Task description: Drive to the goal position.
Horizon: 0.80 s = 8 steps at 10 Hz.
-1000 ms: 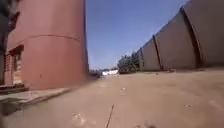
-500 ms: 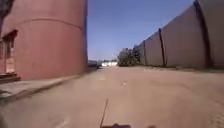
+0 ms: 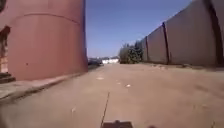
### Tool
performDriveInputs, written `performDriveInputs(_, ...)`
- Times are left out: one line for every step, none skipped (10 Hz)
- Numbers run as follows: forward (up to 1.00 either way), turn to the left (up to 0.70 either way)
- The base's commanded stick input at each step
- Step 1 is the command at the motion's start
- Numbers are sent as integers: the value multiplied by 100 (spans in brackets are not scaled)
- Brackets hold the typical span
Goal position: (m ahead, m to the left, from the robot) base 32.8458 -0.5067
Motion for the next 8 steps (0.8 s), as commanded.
performDriveInputs(85,0)
performDriveInputs(85,0)
performDriveInputs(100,0)
performDriveInputs(100,0)
performDriveInputs(100,0)
performDriveInputs(100,0)
performDriveInputs(100,0)
performDriveInputs(100,0)
